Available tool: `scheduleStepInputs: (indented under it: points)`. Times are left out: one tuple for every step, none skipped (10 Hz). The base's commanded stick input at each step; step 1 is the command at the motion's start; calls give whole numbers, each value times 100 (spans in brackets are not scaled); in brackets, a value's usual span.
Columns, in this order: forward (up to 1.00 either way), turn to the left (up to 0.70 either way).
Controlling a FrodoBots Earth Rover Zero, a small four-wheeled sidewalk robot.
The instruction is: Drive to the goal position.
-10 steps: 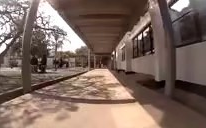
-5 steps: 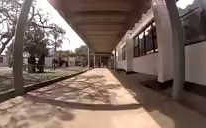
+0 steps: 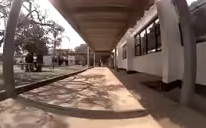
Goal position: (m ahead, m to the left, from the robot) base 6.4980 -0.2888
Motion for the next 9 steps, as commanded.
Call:
scheduleStepInputs:
  points:
    - [50, 0]
    - [50, 0]
    - [50, 0]
    - [50, 0]
    - [50, 0]
    - [50, 0]
    - [50, 0]
    - [50, 0]
    - [50, 0]
